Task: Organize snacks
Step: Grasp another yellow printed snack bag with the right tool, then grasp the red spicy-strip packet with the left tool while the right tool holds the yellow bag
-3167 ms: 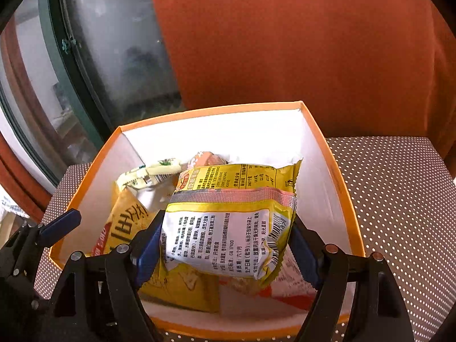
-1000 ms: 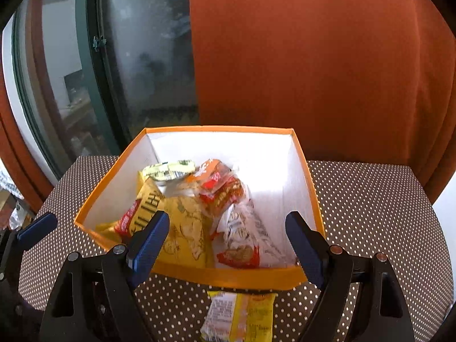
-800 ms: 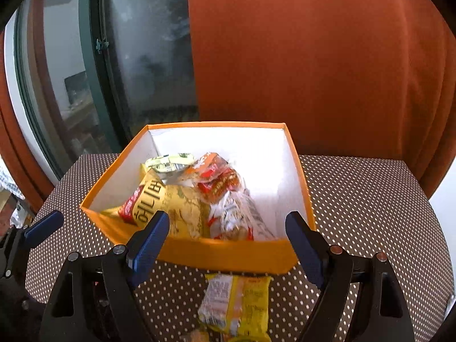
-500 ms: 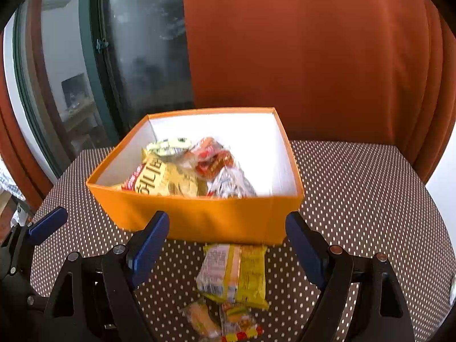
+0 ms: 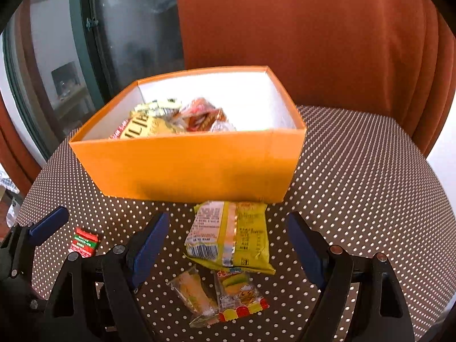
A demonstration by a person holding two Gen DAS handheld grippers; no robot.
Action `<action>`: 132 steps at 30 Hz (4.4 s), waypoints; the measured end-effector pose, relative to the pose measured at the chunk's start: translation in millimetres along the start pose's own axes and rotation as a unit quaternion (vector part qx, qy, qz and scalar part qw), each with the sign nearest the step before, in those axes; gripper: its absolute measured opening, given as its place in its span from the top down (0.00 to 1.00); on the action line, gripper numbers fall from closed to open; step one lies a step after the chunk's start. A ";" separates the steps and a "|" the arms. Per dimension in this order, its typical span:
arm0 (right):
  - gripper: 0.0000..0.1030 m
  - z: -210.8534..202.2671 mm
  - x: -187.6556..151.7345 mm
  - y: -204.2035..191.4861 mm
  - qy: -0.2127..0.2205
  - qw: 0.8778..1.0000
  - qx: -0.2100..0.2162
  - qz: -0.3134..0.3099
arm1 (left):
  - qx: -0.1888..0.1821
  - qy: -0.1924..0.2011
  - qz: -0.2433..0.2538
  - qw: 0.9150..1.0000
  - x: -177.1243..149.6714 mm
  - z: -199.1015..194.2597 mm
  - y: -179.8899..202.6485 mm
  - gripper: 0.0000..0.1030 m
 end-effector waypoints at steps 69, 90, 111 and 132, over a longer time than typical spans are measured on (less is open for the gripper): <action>0.36 -31.3 -38.7 -40.0 0.024 0.998 0.053 -0.033 | 0.044 -0.001 -0.014 0.999 -30.8 -35.3 -30.9 0.06; 0.36 29.5 -59.5 -120.6 -0.055 0.992 0.069 -0.090 | 0.057 -0.060 -0.054 0.995 -73.8 9.0 -81.0 0.15; 0.35 36.1 -63.4 -103.8 -0.069 0.991 0.081 -0.076 | 0.028 -0.076 -0.057 0.995 -67.0 23.7 -62.2 0.98; 0.36 35.8 -69.0 -113.7 -0.068 0.991 0.077 -0.082 | 0.003 -0.083 -0.081 0.993 -78.3 32.1 -90.2 0.64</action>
Point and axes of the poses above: each gripper's, at about its wrist camera, not at the fingertips, and z roughly the way its jaws point, y to its right, x to its top, the point moved 3 cm from there along z, roughly the way its jaws point, and after that the axes turned 14 degrees about -y, right-handed, at the moved point
